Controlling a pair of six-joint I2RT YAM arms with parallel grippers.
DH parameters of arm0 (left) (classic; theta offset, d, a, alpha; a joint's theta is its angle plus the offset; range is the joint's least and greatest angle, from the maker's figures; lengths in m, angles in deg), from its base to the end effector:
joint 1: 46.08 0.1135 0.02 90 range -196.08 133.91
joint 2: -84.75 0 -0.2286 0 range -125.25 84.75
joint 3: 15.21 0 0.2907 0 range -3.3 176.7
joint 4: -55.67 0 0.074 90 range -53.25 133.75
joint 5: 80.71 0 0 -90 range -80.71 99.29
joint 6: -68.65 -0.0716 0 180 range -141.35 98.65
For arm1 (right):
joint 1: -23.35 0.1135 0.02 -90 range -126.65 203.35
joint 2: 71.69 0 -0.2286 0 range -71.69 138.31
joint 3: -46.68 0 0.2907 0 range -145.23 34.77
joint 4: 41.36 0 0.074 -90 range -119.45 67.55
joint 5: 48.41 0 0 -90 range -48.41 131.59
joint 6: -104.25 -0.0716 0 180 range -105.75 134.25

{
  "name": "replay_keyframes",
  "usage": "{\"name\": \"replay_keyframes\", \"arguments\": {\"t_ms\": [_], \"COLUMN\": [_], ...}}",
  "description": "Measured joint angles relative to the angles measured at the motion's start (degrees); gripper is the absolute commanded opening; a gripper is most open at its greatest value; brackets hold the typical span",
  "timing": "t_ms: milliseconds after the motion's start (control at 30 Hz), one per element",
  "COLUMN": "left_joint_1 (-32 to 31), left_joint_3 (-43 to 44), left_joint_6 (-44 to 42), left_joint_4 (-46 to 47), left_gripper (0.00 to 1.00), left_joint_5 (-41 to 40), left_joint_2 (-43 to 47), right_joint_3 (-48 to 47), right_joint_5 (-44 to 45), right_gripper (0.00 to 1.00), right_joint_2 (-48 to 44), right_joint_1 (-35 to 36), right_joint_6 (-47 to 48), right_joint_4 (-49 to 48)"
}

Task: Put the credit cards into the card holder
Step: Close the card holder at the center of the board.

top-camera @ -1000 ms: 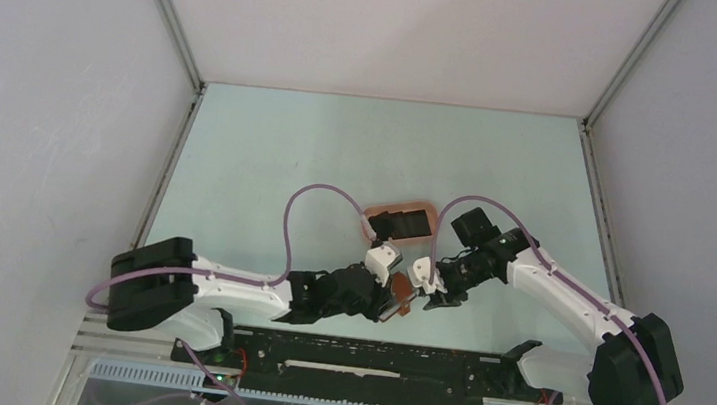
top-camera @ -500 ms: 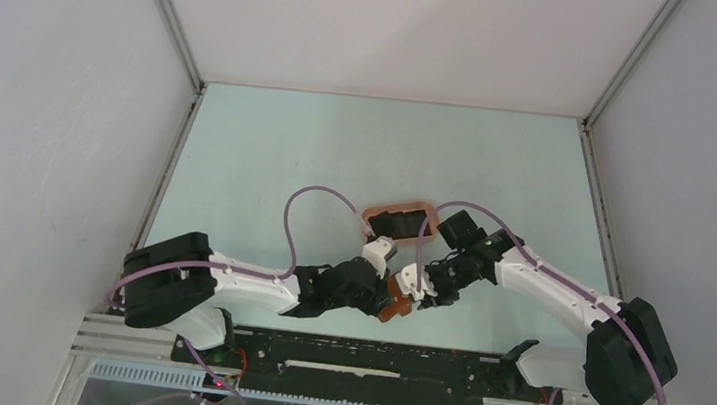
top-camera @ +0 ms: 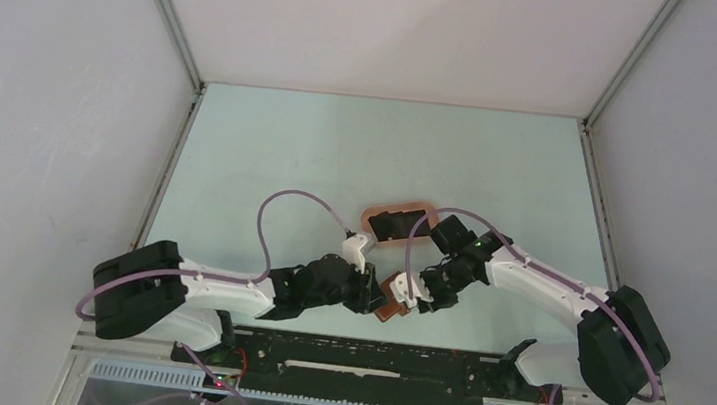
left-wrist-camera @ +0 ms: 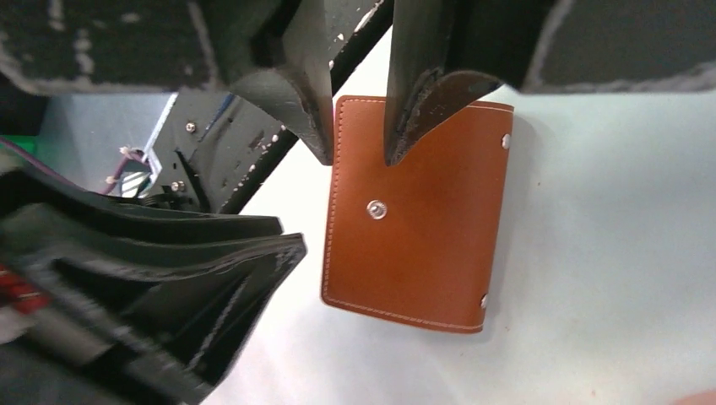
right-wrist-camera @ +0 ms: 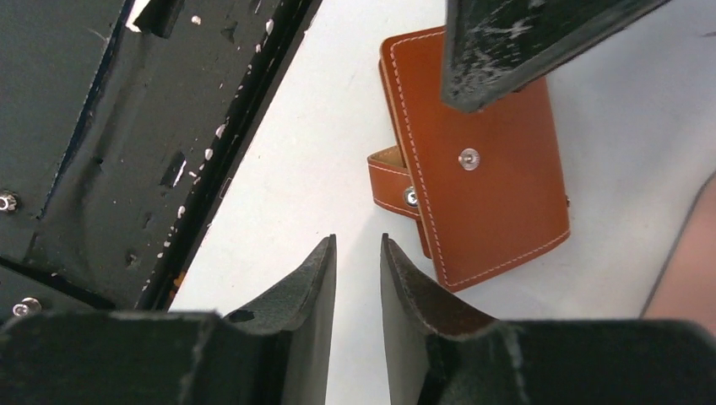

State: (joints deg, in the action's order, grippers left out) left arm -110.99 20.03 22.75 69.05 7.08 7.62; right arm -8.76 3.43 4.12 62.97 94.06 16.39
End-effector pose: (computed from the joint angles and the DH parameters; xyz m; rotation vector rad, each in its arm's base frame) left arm 0.1354 -0.2826 0.0728 0.3843 2.2368 -1.0736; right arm 0.1746 0.2020 0.1064 -2.3123 1.2411 0.7582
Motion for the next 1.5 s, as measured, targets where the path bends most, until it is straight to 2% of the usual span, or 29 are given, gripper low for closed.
{"name": "replay_keyframes", "arguments": {"t_ms": [233,467,800,1200,1500], "left_joint_1": [0.3,1.0,2.0,4.9,5.3], "left_joint_3": [-0.5,-0.5,-1.2,-5.3,-5.8], "left_joint_6": [-0.1,-0.1,0.1,1.1,1.5], "left_joint_4": [-0.2,-1.2,-0.8,1.2,2.4], "left_gripper": [0.37,0.41,0.56,0.56,0.55], "left_joint_5": [-1.2,-2.1,-2.9,-2.7,-1.7], "left_joint_2": [2.4,-0.7,0.3,4.1,4.5], "right_joint_3": [0.2,1.7,3.1,3.1,3.1], "right_joint_5": [4.0,8.0,9.3,8.2,8.1], "right_gripper": [0.36,0.46,0.52,0.56,0.53], "right_joint_2": [2.6,2.9,-1.5,-2.1,1.0], "right_joint_1": [2.7,4.3,4.3,4.5,6.5], "right_joint_6": [-0.7,-3.5,-6.3,-9.7,-11.3], "right_joint_4": [-1.0,-5.5,-9.6,-12.8,-13.4]}}
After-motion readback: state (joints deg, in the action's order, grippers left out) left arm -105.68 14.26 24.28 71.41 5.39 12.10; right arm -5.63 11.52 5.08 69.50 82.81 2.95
